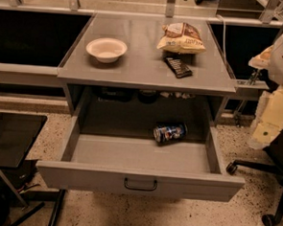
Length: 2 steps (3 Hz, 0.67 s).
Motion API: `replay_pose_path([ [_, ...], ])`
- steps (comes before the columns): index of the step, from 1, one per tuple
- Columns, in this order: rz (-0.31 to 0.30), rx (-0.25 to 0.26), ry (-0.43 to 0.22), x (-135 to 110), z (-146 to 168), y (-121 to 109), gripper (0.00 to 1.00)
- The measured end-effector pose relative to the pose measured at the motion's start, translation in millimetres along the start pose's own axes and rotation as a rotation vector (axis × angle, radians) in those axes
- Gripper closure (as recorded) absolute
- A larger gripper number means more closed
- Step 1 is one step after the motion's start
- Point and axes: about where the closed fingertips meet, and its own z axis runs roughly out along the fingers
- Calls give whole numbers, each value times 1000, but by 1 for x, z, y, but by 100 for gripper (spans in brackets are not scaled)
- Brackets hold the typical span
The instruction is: Pick pepsi can from top drawer and place on counter
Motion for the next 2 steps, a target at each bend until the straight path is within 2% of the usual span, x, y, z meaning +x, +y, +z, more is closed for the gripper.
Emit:
replay_pose_path([
  [1, -3, 8, -8, -1, 0, -2, 0],
  [2, -28, -2, -93, -7, 23, -24, 0],
])
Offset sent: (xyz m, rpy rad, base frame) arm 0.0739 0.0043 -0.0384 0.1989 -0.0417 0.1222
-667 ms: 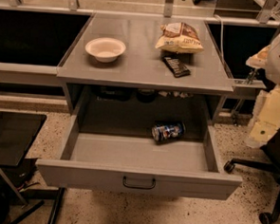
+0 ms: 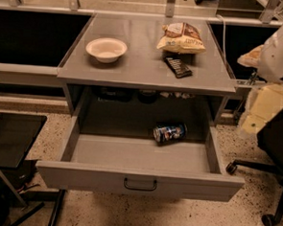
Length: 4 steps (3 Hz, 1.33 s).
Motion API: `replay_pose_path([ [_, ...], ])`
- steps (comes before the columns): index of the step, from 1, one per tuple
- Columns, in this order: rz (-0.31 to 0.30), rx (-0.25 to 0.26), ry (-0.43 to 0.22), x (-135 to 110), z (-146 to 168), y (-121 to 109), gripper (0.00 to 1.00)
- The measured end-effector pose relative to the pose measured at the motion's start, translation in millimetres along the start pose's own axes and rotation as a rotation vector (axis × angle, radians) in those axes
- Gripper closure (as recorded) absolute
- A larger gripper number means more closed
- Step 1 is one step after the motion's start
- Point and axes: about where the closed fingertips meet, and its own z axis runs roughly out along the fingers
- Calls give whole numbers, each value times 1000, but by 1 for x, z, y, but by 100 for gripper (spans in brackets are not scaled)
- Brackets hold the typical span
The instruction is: Pick pepsi can from top drawer and place on counter
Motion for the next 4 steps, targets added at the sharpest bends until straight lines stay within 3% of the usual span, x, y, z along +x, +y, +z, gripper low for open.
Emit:
replay_pose_path([
  [1, -63, -36, -106, -19, 38, -33, 0],
  [2, -135, -77, -155, -40, 77, -59, 0],
  [4, -324, -88, -71, -77, 121, -65, 0],
])
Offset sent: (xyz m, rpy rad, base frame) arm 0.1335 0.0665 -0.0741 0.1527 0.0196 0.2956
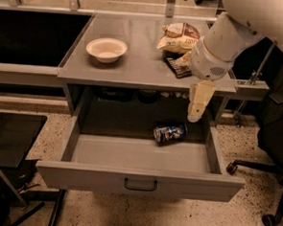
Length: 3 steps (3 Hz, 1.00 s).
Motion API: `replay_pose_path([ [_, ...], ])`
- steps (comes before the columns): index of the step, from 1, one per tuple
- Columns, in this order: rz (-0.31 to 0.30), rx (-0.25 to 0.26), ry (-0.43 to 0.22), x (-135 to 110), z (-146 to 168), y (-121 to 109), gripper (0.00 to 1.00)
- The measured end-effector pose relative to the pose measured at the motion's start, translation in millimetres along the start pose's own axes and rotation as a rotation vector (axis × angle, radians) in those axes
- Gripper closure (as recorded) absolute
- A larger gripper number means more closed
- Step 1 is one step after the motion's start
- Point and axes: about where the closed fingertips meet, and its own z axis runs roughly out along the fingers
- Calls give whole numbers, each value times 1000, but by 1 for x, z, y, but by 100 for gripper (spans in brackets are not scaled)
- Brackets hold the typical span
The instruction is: Pick pepsi can from top drawer and place on counter
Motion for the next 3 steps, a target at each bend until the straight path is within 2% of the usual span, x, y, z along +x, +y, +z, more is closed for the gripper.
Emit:
replay_pose_path([
  [1, -10, -15, 34, 8, 22, 13, 0],
  [2, 39, -45, 31, 27, 54, 27, 0],
  [3, 110, -79, -18, 42, 84, 31, 0],
])
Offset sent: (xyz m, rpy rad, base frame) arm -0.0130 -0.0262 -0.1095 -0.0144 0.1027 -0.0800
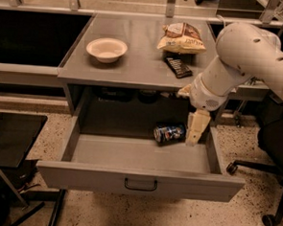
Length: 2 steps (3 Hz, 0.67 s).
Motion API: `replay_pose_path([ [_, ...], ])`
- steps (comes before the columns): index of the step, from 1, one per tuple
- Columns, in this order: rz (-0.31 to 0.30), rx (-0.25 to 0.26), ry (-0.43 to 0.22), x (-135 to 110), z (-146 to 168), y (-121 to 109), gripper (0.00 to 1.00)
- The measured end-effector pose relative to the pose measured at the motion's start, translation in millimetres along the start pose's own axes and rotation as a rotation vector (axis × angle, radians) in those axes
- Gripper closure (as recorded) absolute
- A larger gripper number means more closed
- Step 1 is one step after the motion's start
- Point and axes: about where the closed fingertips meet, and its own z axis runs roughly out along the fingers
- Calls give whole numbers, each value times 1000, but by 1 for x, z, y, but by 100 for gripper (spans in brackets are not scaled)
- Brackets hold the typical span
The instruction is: Pick pepsi can from top drawer and place on counter
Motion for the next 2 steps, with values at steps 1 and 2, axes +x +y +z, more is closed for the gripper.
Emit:
replay_pose_path([
  [1, 1, -5, -3, 0, 3, 0, 0],
  [2, -20, 19, -20, 4, 4, -5, 0],
])
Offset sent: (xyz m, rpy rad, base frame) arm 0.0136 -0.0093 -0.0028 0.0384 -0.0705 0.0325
